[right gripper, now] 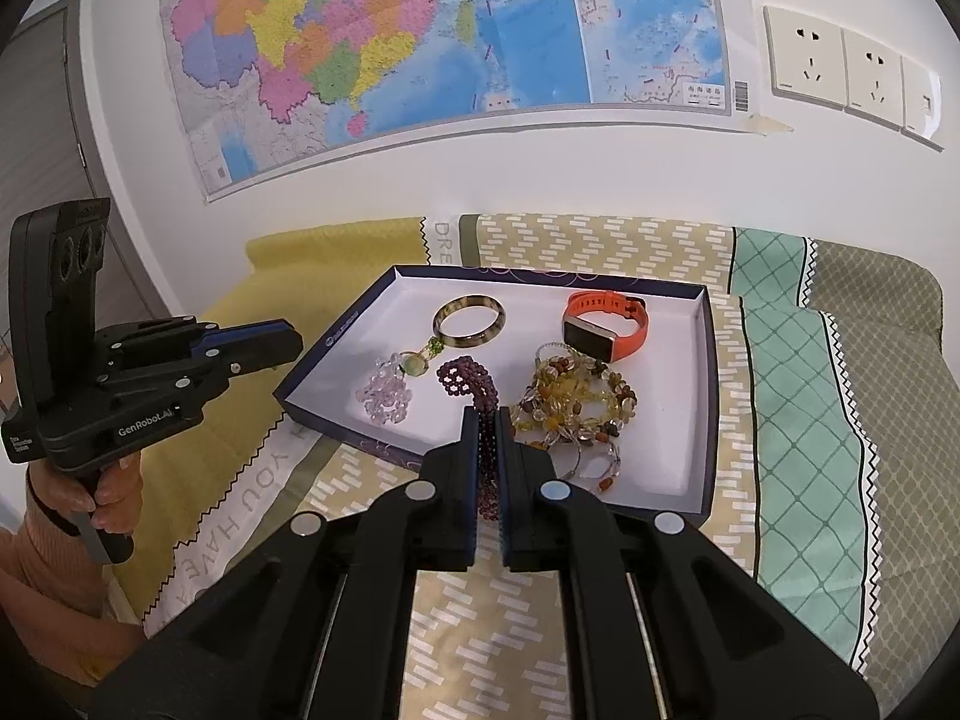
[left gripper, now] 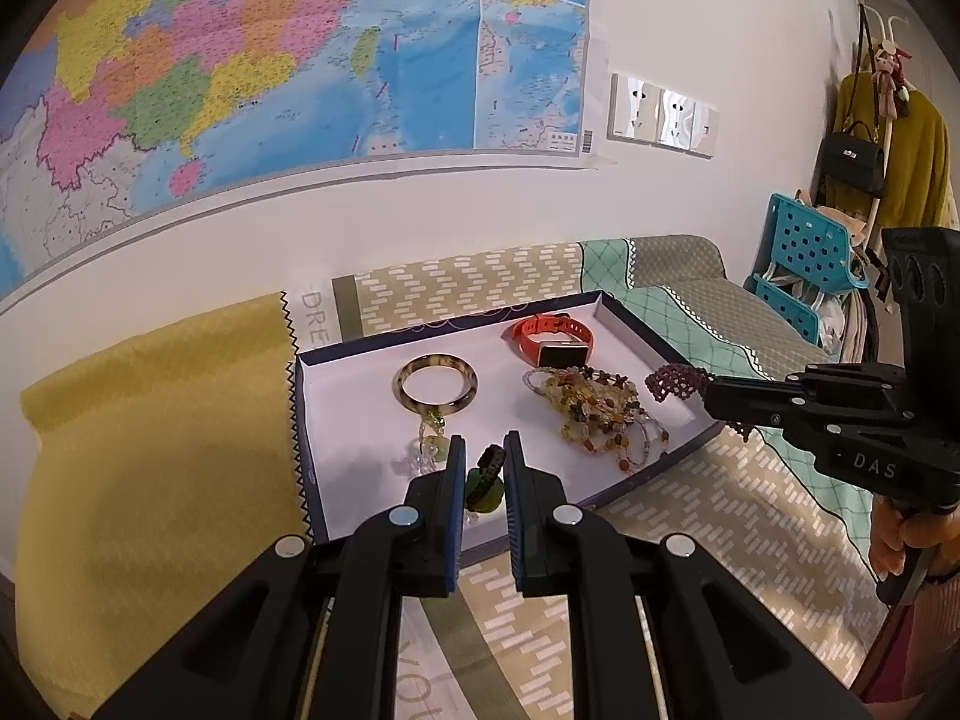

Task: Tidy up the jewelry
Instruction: 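Carry the ring bracelet and maroon bracelet over the box with both tools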

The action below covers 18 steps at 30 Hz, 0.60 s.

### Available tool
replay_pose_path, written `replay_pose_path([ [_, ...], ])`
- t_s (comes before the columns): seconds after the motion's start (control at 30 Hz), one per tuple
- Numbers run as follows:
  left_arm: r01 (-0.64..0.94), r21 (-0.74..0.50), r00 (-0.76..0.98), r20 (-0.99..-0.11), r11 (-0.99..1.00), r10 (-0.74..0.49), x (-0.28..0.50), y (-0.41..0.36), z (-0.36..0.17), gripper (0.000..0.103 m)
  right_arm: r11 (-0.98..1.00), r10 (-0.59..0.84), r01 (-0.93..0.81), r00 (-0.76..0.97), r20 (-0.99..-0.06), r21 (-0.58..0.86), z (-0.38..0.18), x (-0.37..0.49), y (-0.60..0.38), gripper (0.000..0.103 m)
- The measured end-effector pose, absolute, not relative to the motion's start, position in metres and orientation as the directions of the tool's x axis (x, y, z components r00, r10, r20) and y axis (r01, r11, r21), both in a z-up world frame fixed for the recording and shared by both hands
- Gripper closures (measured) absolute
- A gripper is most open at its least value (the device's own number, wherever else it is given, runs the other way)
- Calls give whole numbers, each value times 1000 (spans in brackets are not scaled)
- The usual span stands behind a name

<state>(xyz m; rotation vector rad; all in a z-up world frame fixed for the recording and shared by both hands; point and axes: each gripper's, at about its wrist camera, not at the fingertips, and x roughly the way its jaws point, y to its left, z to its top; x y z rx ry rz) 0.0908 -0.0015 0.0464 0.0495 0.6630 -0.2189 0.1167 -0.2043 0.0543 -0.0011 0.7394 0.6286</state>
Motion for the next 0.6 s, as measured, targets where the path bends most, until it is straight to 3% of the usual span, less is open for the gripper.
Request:
replay_pose_path([
  [0.6,194,-19,752,-639,981,-161,114,-4,38,92,815,537,-532,544,-645,230,45,136,-196,98],
])
